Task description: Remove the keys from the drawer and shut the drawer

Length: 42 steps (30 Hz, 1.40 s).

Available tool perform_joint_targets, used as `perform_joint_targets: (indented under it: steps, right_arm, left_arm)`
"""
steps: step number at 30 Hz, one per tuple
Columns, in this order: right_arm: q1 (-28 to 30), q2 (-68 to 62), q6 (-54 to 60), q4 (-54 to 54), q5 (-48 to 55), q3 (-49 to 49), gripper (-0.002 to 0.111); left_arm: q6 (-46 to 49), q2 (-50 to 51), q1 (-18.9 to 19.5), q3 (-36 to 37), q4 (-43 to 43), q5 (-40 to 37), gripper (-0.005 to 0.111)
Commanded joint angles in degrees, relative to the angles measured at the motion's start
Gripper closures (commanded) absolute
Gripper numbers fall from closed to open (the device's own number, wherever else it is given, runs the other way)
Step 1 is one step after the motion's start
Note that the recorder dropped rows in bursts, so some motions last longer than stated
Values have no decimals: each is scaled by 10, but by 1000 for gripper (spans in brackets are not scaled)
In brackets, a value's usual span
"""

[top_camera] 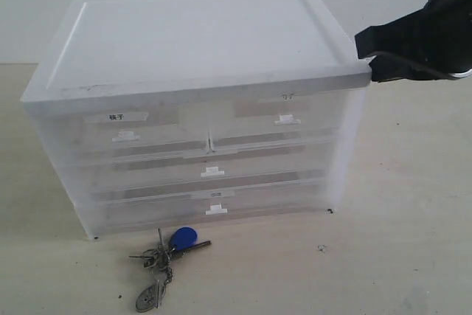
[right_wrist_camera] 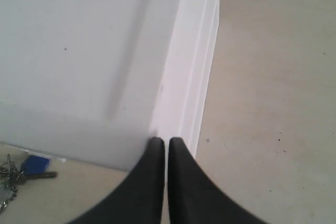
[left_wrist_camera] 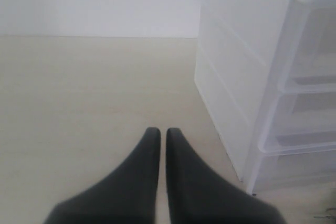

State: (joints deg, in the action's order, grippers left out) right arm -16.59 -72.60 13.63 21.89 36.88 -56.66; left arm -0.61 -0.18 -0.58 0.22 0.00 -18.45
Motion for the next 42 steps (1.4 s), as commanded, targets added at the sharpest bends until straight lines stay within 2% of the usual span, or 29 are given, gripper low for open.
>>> perform_joint_targets:
  steps: [1, 17, 25, 36, 42]
  right_arm:
    - [-1, 5, 25, 42, 8, 19, 108]
    - [-1, 6, 74, 72, 16, 35, 108]
    - [-56, 6, 88, 86, -19, 35, 108]
    - [-56, 14, 72, 28, -27, 34, 108]
    - [-56, 81, 75, 6, -33, 34, 108]
  left_arm:
    - [2, 2, 0, -2, 0, 7, 102]
    - [2, 2, 0, -2, 0, 7, 102]
    - [2, 2, 0, -2, 0, 7, 102]
    - [2, 2, 0, -2, 0, 7, 102]
    - [2, 2, 0, -2, 0, 7, 102]
